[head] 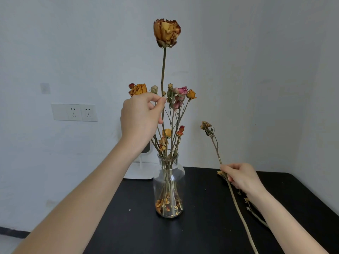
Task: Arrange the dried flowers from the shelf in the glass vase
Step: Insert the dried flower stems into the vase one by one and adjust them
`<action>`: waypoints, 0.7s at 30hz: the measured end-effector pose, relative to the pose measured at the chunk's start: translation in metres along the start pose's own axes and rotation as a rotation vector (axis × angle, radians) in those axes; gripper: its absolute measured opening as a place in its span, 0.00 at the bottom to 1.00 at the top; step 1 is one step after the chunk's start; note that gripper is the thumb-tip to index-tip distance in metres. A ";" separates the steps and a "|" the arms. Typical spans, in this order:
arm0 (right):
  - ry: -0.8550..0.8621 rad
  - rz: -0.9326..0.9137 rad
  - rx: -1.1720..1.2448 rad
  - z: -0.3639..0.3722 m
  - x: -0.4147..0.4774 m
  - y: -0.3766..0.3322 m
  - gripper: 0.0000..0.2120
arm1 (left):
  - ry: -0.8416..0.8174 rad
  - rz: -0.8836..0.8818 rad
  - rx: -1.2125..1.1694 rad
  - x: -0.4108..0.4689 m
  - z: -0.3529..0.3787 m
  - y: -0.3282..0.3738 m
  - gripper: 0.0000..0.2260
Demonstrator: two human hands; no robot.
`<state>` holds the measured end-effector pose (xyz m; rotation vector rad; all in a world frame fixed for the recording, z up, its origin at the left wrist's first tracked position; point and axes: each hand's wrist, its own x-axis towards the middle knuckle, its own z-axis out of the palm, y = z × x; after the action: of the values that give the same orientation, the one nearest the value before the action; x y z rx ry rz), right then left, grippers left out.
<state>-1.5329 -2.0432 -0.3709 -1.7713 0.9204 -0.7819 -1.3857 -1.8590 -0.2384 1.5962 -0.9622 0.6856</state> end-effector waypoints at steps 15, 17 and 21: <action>-0.001 0.013 -0.005 0.003 0.004 0.003 0.08 | -0.147 -0.017 0.091 0.025 0.006 0.011 0.12; -0.001 0.012 -0.011 0.003 0.004 0.004 0.08 | -0.205 0.012 0.171 0.022 0.009 0.010 0.12; -0.001 0.013 -0.011 0.005 0.004 0.005 0.08 | -0.337 0.017 0.313 0.014 0.018 0.002 0.12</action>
<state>-1.5278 -2.0454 -0.3774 -1.7732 0.9358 -0.7687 -1.3813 -1.8795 -0.2299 2.0264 -1.1542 0.6111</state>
